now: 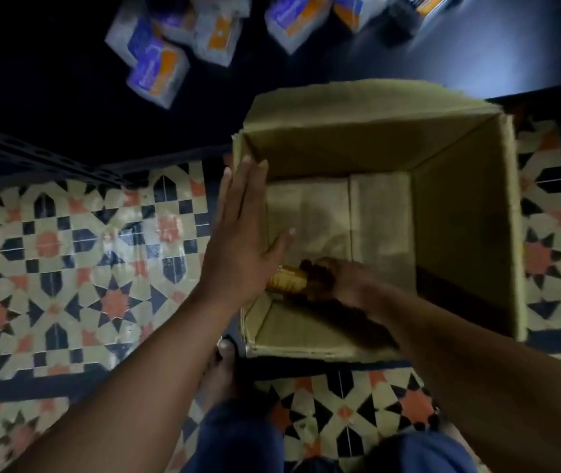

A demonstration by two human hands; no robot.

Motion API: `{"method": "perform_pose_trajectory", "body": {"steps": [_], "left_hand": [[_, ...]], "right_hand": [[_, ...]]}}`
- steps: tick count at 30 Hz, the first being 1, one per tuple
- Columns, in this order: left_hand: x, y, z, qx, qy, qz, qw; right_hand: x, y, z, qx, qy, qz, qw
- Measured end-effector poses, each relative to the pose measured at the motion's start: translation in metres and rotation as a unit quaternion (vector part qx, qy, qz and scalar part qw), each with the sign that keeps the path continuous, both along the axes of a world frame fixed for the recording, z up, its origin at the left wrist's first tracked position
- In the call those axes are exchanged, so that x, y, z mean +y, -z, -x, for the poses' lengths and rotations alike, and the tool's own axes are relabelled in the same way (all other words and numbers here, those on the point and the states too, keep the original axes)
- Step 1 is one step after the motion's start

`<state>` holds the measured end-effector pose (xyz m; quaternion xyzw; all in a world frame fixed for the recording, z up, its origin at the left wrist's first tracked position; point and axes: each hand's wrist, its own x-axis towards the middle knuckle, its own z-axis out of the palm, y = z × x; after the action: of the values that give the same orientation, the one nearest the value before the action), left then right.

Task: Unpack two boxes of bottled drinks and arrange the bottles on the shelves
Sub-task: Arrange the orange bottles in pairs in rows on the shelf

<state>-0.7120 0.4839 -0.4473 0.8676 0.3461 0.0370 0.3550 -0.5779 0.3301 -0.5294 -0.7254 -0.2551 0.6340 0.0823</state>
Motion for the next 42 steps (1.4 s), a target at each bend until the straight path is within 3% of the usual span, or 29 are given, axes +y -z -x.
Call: {"method": "perform_pose_trajectory", "body": {"steps": [5, 8, 14, 19, 24, 28, 32, 36, 42], "left_hand": [[-0.001, 0.001, 0.001, -0.036, -0.011, 0.002, 0.999], [-0.001, 0.002, 0.001, -0.047, -0.004, -0.006, 0.999], [-0.002, -0.002, 0.001, -0.043, -0.007, 0.001, 0.999], [-0.002, -0.007, 0.003, -0.047, -0.020, 0.023, 0.998], [0.001, -0.028, -0.003, -0.023, -0.051, 0.028, 0.998], [0.008, -0.061, -0.007, 0.026, -0.071, 0.095, 0.993], [0.011, -0.133, -0.016, 0.103, -0.025, 0.197, 0.975], [0.011, -0.242, -0.022, 0.216, 0.056, 0.219, 0.950], [0.019, -0.451, -0.009, 0.180, 0.059, 0.159, 0.969]], "right_hand": [[0.012, 0.034, -0.001, -0.013, -0.099, -0.010, 0.995], [0.010, 0.023, -0.005, -0.001, -0.098, -0.031, 0.995], [0.001, 0.003, -0.023, 0.009, 0.080, -0.072, 0.994], [-0.005, -0.032, -0.037, -0.030, 0.273, -0.173, 0.946], [0.000, -0.082, -0.038, -0.087, 0.358, -0.239, 0.898], [-0.010, -0.143, -0.043, -0.097, 0.341, -0.265, 0.897], [-0.017, -0.228, -0.045, -0.123, 0.279, -0.308, 0.901], [-0.019, -0.331, -0.044, -0.159, 0.237, -0.312, 0.906], [-0.019, -0.528, -0.032, -0.194, 0.207, -0.371, 0.884]]}}
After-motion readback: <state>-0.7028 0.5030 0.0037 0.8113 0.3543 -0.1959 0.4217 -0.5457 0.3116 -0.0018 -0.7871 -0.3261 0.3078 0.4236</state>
